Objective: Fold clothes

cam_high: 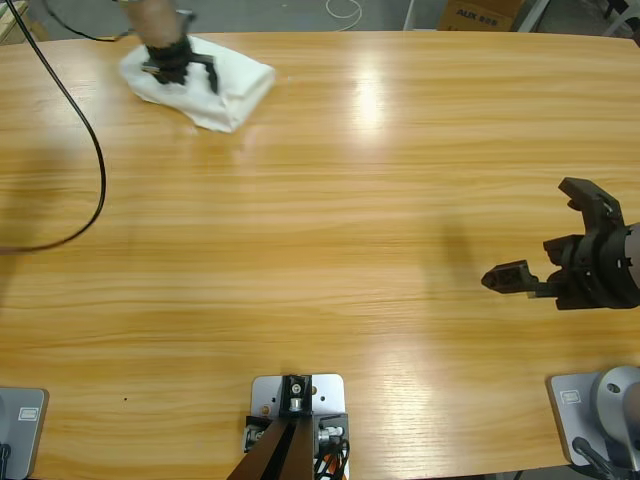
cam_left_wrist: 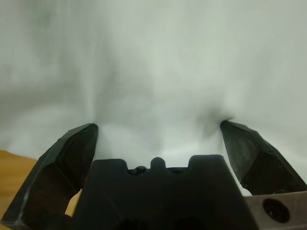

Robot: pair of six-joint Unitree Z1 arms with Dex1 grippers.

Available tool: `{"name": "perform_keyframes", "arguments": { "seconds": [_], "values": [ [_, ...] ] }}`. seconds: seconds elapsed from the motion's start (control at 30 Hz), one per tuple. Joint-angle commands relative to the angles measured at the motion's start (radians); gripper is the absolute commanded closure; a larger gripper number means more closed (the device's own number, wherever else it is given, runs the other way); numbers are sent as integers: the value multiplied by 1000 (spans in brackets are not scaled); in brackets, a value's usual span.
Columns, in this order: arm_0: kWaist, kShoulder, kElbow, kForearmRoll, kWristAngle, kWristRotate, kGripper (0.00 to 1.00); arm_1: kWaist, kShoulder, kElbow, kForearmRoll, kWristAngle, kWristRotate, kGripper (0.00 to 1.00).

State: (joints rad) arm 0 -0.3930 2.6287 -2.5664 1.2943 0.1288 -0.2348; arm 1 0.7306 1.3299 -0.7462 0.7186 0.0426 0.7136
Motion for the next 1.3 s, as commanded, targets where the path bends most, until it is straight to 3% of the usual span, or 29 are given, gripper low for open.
{"name": "perform_keyframes", "arguments": {
  "seconds": [0.03, 0.17, 0.4, 0.6, 0.7, 0.8, 0.9, 1.0, 1.13, 1.23, 1.3],
  "values": [
    [170, 215, -276, 98, 2, -64, 0, 9, 43, 2, -5, 21, -14, 0],
    [231, 218, -289, 148, 0, -159, 0, 9, 53, 1, -7, 24, -15, 0],
    [306, 220, -312, 171, -15, -155, 0, 10, 53, 4, -6, 34, -19, 0],
    [279, 217, -410, 172, -70, -125, 0, 23, 61, 4, -8, 33, -24, 0],
    [246, 202, -572, 172, -95, -74, 0, 39, 67, 3, -13, 32, -31, 0],
    [210, 86, -616, 183, -105, -71, 0, 44, 46, -2, -5, 31, -49, 0],
    [161, -64, -620, 334, -127, -18, 0, 44, -31, -46, 52, 3, -133, 0],
    [121, -216, -465, 372, -133, 32, 0, 44, -71, -91, 75, -28, -192, 0],
    [129, -345, -370, 371, -109, 38, 0, 49, -146, -107, 120, -36, -185, 0],
    [132, -516, -107, 364, -95, 49, 0, 53, -229, -107, 187, -41, -174, 0],
    [132, -694, 182, 269, -94, 61, 0, 53, -261, -102, 213, -43, -185, 0]
  ]
}}
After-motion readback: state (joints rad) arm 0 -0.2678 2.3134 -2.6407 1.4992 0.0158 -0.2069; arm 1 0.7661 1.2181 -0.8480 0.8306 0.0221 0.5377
